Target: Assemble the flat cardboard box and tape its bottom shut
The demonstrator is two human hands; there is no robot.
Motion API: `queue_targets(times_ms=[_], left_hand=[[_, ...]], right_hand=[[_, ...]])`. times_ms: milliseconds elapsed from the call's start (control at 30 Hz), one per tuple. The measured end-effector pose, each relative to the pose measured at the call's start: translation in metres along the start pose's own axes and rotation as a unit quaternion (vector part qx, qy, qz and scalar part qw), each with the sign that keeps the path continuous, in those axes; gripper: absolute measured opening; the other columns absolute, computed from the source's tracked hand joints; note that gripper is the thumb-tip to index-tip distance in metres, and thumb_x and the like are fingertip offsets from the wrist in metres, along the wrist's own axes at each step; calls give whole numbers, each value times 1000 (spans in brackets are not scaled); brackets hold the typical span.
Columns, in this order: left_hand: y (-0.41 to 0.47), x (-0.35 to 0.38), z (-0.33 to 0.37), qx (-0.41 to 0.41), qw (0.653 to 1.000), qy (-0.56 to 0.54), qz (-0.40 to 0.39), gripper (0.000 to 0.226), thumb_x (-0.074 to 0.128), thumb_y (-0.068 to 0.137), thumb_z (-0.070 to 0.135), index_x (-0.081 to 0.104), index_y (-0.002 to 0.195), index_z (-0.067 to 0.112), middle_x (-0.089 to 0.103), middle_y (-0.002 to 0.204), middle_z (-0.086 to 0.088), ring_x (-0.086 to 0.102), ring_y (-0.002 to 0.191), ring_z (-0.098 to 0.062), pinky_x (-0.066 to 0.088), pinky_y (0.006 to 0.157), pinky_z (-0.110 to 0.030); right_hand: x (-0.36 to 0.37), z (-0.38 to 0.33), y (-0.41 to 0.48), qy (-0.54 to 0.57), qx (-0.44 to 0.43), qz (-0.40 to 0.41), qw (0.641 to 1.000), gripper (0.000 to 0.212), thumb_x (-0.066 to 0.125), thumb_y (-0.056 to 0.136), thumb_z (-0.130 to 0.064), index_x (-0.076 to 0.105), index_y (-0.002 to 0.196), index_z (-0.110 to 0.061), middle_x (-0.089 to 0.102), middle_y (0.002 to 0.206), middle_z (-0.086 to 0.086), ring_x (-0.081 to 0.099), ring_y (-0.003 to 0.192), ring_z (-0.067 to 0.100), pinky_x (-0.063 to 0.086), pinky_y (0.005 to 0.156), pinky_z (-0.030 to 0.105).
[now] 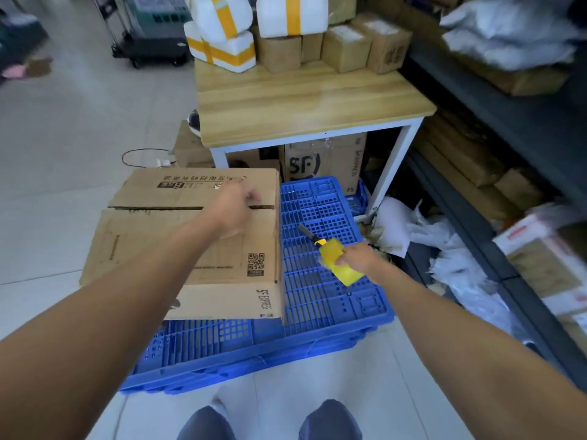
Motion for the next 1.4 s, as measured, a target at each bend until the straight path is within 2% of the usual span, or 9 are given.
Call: queue_targets(times_ms=[67,133,267,367,500,667,800,1067,1400], left_hand=[[-3,-10,10,-18,999,-12,-25,44,41,84,-14,58,119,7,56,126,-16,54,113,-30,43,81,-30],[-6,-25,25,-9,999,-28,-41,42,43,88,-11,55,125,4,55,129,-18,55,112,-32,46,82,-32],[-19,-61,65,38,989,-139,-26,31,56,92,12,57,122,5,58,116,-7,55,111,-25,37,79,-11],[-32,-82,83,44,969,-228,-79,45,69,83,31,55,124,17,57,108,5,55,97,-13,41,74,-22],[-39,-112,79,26,960,-273,-62,27,71,83,11,59,107,6,61,82,-3,55,68,-10,44,65,-23],[-42,-137,49,-37,960,-276,-43,38,70,84,16,52,115,6,54,100,-6,55,86,-21,51,86,-37],[-45,-147,22,-57,914,-392,-84,6,62,88,3,60,92,5,64,90,-12,64,75,-19,59,67,-24],[-45,-179,-31,-109,877,-464,-57,4,63,87,6,63,90,5,70,90,-12,68,82,-21,56,69,-30],[-49,-250,-110,-154,872,-462,46,16,50,89,-6,57,85,8,64,83,-14,64,78,-25,55,69,-32]], right_hand=[[-34,-28,-28,63,-27,8,998,45,62,89,-18,54,130,-1,52,138,16,50,124,34,43,100,40],[-61,-61,-59,118,-65,-4,991,59,63,89,-18,41,143,-7,37,152,11,38,137,33,34,110,47],[-99,-125,-110,136,-154,-11,979,31,60,91,-16,62,120,-9,61,128,13,56,118,33,39,106,53],[-108,-170,-140,128,-203,-9,971,24,60,89,-14,67,110,-6,68,111,14,63,105,32,44,102,49],[-105,-214,-162,115,-233,-16,966,28,62,89,-18,66,111,-2,67,103,14,62,94,27,46,90,40],[-82,-255,-171,107,-248,-60,961,29,57,92,-17,61,119,-5,65,114,15,61,103,28,46,93,41],[-60,-283,-174,95,-259,-82,958,22,57,92,-14,63,112,-8,66,112,12,60,106,27,44,97,41],[-19,-332,-173,45,-279,-101,954,11,57,93,-14,66,97,-12,68,95,4,62,90,19,47,82,34],[-7,-330,-146,-139,-189,35,971,46,58,92,-25,52,120,12,55,117,32,55,99,33,45,76,36]])
Point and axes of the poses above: each hand's wrist, its own y-axis towards the middle knuckle, its own x-axis out of the palm, z = x × y, the point moved 5 cm from there along y, towards the middle knuckle
